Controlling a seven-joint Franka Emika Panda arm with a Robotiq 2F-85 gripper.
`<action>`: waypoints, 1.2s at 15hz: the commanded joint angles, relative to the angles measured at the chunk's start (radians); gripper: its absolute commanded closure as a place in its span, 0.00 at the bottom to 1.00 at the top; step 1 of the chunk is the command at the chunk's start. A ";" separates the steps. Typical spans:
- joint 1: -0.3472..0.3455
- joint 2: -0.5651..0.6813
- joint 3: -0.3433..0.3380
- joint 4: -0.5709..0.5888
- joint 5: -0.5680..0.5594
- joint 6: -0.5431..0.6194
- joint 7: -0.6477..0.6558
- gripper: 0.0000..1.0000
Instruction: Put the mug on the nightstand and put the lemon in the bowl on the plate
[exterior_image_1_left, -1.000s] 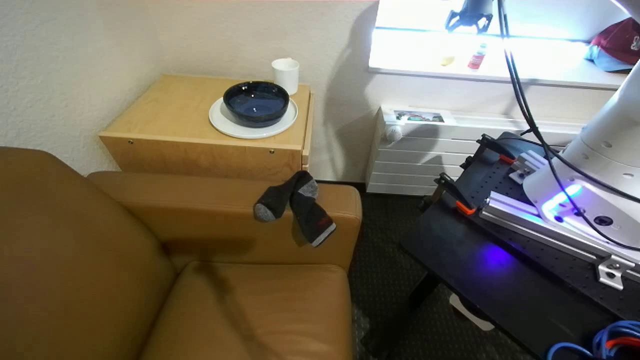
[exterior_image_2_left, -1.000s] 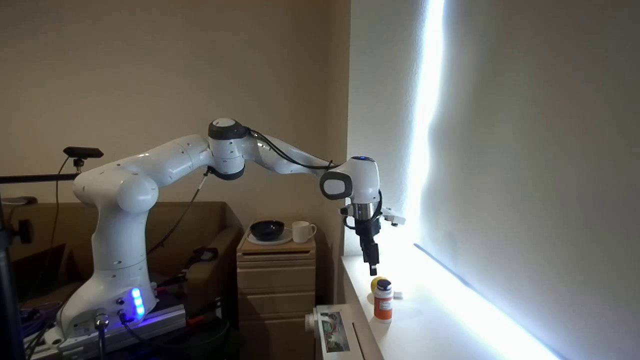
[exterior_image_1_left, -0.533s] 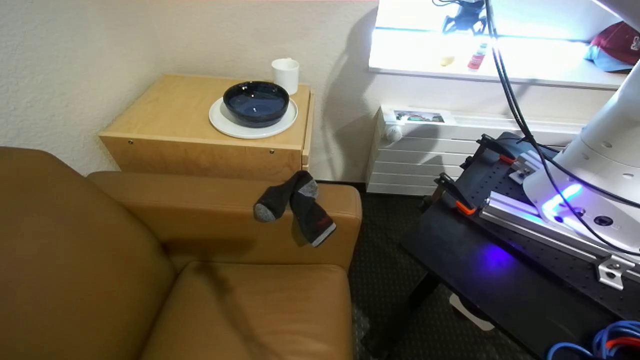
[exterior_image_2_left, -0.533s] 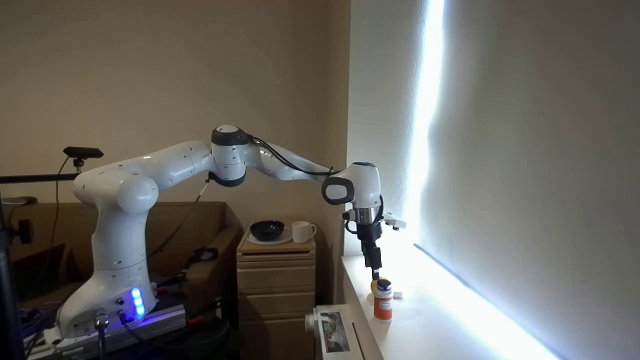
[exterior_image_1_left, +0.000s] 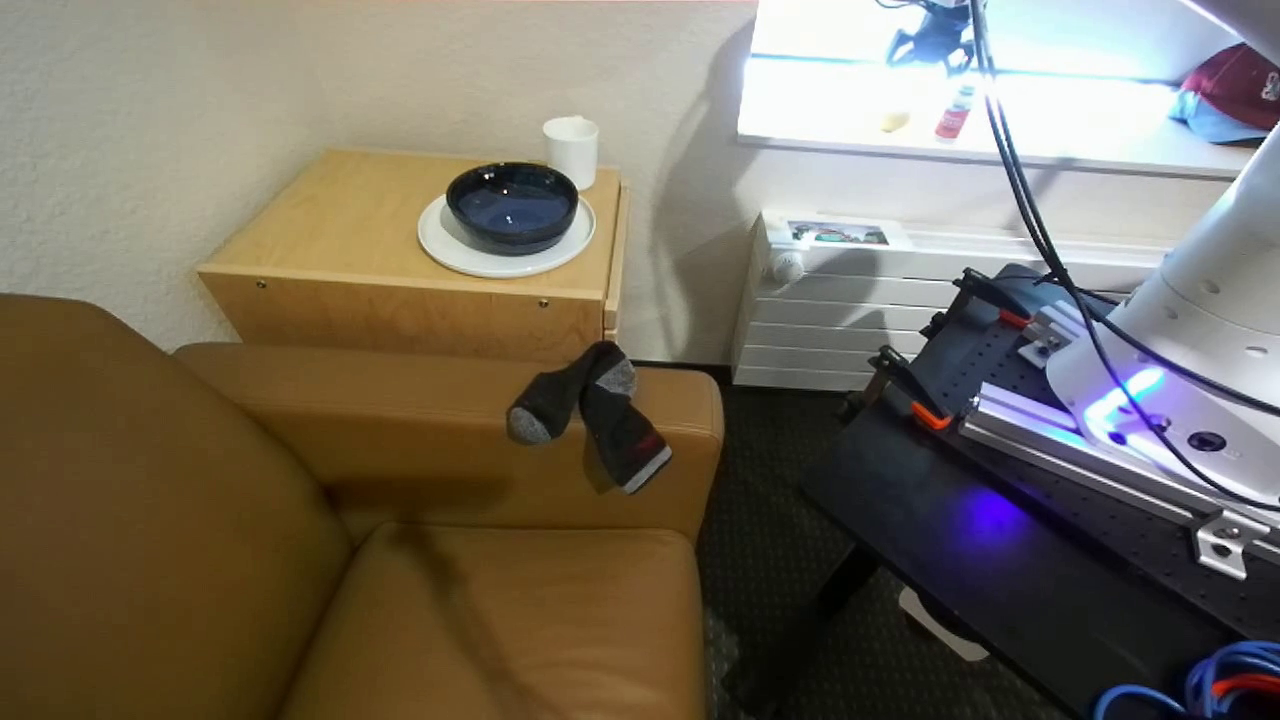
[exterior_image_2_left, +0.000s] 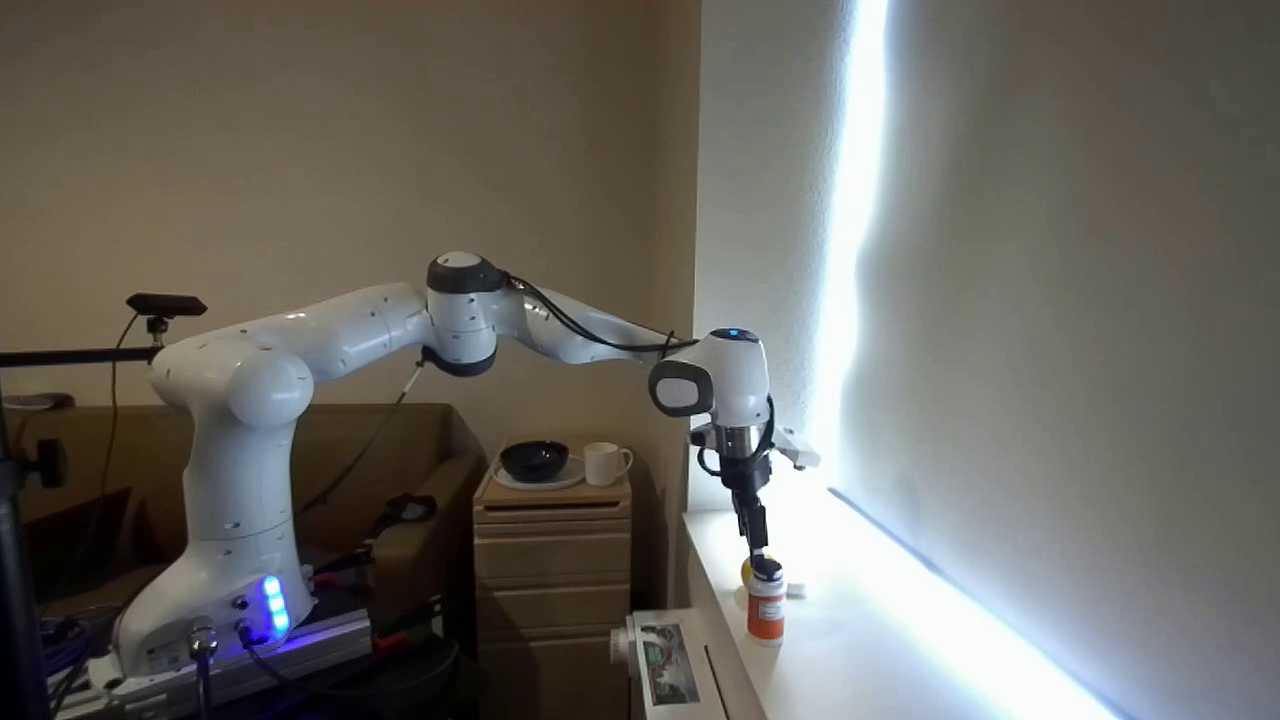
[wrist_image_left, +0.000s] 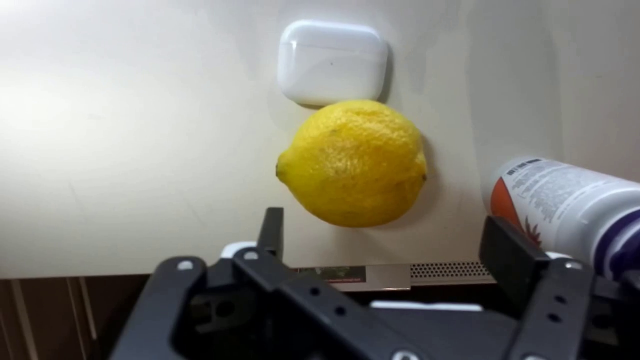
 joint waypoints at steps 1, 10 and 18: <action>-0.026 0.025 0.007 0.038 0.044 -0.040 0.000 0.00; 0.007 0.035 -0.003 0.009 0.035 -0.032 0.000 0.00; -0.001 0.069 0.004 0.003 0.039 -0.022 0.001 0.00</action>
